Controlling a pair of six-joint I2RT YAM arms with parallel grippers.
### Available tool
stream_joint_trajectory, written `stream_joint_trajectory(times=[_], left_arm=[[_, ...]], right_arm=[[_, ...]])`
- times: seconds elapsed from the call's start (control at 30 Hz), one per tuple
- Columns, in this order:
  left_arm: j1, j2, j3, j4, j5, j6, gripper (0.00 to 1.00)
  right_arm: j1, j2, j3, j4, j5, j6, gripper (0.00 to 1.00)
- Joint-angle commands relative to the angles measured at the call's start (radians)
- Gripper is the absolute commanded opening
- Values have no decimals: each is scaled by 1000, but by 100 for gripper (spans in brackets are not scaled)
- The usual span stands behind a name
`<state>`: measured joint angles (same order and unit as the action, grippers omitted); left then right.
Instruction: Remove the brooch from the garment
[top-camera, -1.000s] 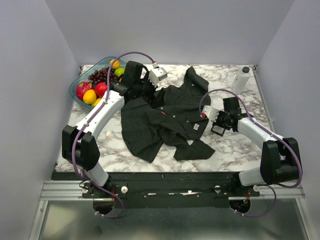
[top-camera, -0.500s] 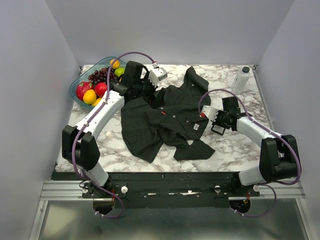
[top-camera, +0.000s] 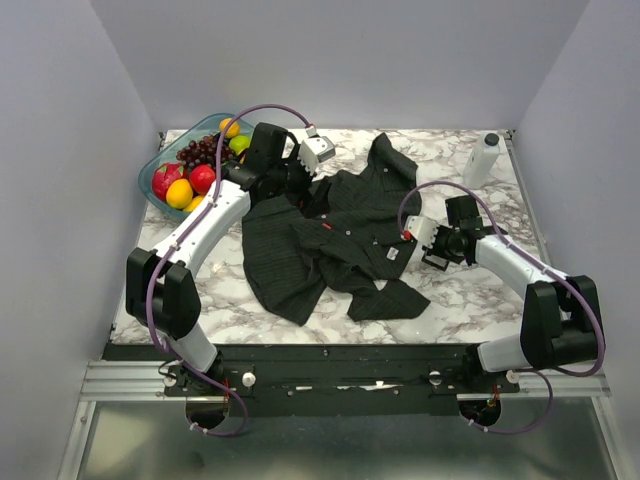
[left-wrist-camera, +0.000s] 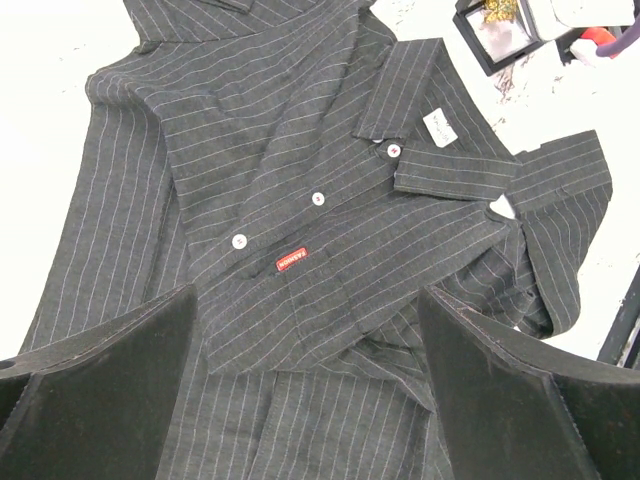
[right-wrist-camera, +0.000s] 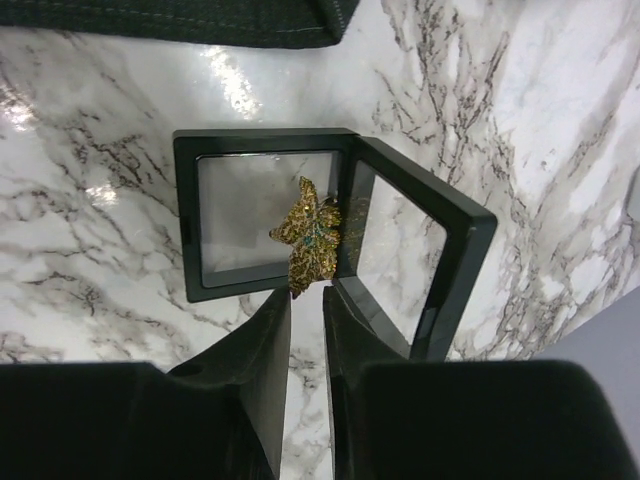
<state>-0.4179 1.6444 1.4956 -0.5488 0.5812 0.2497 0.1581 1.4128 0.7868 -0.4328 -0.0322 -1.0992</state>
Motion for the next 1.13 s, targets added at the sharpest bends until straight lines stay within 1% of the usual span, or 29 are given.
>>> stream_joint_trajectory(times=[0.0, 0.07, 0.2, 0.27, 0.3, 0.33, 0.37, 0.4, 0.43, 0.47, 0.5, 0.53, 0.57, 0.6, 0.63, 0.67, 0.7, 0.73, 0.77, 0.8, 0.83, 0.87, 0.93, 1.1], left_arm=[[8, 8, 8, 3, 32, -9, 99], [8, 11, 9, 1, 35, -10, 99], [8, 12, 8, 0, 32, -7, 99], [8, 8, 6, 0, 32, -7, 99], [8, 6, 6, -3, 32, -4, 99], [8, 6, 6, -3, 31, -4, 99], [8, 5, 8, -5, 20, 0, 99], [8, 5, 8, -8, 13, 5, 99], [8, 5, 9, -11, 0, 11, 99], [13, 2, 11, -10, -36, 16, 99], [19, 0, 12, -5, -56, 11, 99], [27, 2, 15, 0, -79, 4, 99], [37, 5, 25, 4, -122, -3, 99], [63, 9, 32, 4, -136, -24, 99], [82, 12, 41, 6, -148, -38, 99], [102, 18, 60, 6, -158, -53, 99], [147, 22, 71, 6, -165, -84, 99], [171, 23, 83, 6, -165, -101, 99], [192, 26, 103, 16, -167, -118, 99], [220, 25, 109, 24, -165, -133, 99], [261, 25, 115, 32, -167, -165, 99], [284, 26, 127, 49, -170, -174, 99], [323, 32, 140, 59, -182, -187, 99], [343, 71, 207, 61, -210, -170, 99]], right_arm=[[8, -21, -11, -64, -40, 16, 28], [8, -20, 0, -76, -52, 22, 29], [8, -9, 37, -116, -84, 42, 33], [6, -5, 93, -186, -148, 71, 34], [6, -5, 121, -220, -187, 84, 36], [8, -5, 156, -254, -281, 96, 37], [6, -6, 190, -315, -337, 132, 38], [6, -8, 266, -339, -391, 156, 42], [6, -8, 307, -354, -494, 185, 44], [6, -6, 343, -360, -539, 268, 55], [8, -2, 427, -347, -576, 321, 77], [8, 3, 466, -328, -624, 378, 100], [6, 11, 512, -290, -633, 485, 100], [8, 20, 552, -268, -641, 536, 100], [6, 40, 633, -244, -634, 588, 100], [6, 47, 666, -189, -620, 681, 100], [8, 55, 695, -154, -591, 732, 100], [8, 67, 744, -114, -480, 793, 100], [6, 72, 762, -40, -398, 929, 100], [6, 80, 779, -17, -314, 994, 100], [6, 86, 799, -5, -163, 1051, 100], [8, 104, 840, -3, -116, 1096, 100], [6, 106, 858, 8, -66, 1122, 100], [6, 98, 867, 41, -43, 1108, 100]])
